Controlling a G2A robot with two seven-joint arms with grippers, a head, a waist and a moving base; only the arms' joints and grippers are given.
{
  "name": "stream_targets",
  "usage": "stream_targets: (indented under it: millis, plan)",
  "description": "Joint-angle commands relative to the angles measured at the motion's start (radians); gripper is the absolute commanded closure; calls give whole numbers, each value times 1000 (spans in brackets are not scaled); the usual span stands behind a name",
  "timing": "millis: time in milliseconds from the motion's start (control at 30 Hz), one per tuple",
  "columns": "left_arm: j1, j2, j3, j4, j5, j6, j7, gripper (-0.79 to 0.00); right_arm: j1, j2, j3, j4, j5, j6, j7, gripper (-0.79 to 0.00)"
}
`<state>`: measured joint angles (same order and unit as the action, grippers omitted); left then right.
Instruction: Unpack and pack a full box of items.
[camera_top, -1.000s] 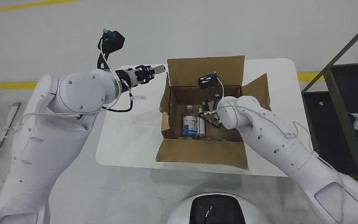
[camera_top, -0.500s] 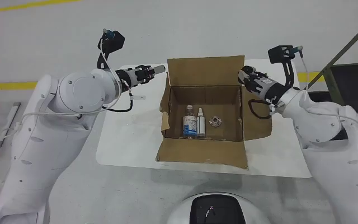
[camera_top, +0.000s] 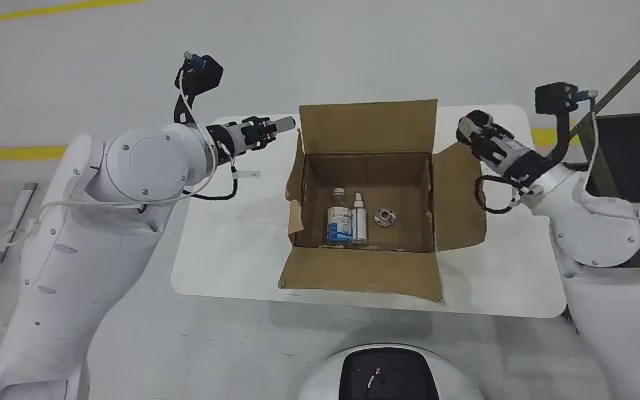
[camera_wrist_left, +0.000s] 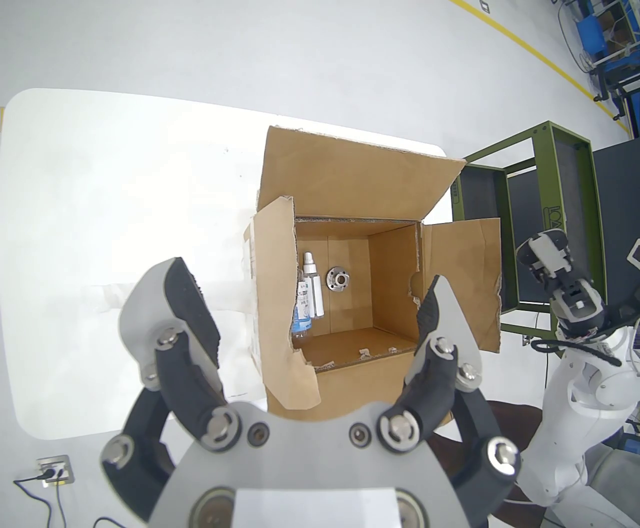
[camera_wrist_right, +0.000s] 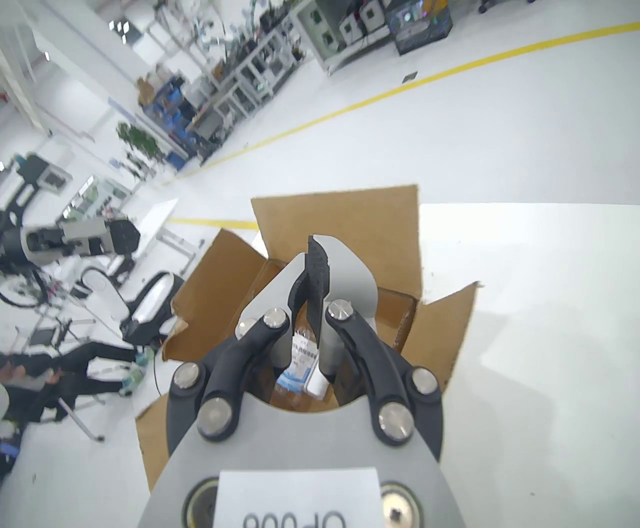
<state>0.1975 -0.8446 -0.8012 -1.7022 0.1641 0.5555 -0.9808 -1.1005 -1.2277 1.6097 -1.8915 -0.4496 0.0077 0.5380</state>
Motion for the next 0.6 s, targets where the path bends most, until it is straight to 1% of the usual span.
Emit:
stream_targets:
  millis: [0,67,133,200,267,333,400,500,533,567]
  plan:
    - [0,0,0,0,0,0,0,-785,-34,0,70,-2,71,0,-91,0]
    - [0,0,0,0,0,0,0,-785,-74,2,134,0,78,0,-153,0]
    - [0,0,0,0,0,0,0,-785,-124,5,184,25,49,-3,-188,0]
    - [0,0,0,0,0,0,0,-785,-160,2,214,70,107,-5,-231,0]
    - [0,0,0,0,0,0,0,-785,-198,-1,214,133,161,-25,-243,0]
    - [0,0,0,0,0,0,0,-785,-226,1,170,173,64,-57,-224,0]
    - [0,0,0,0,0,0,0,-785,-222,-8,119,212,158,-86,-230,0]
    - [0,0,0,0,0,0,0,-785,-206,-16,57,216,225,-149,-242,0]
    - [0,0,0,0,0,0,0,-785,-199,-20,32,212,266,-163,-236,0]
    - [0,0,0,0,0,0,0,-785,-190,-21,13,212,269,-172,-221,0]
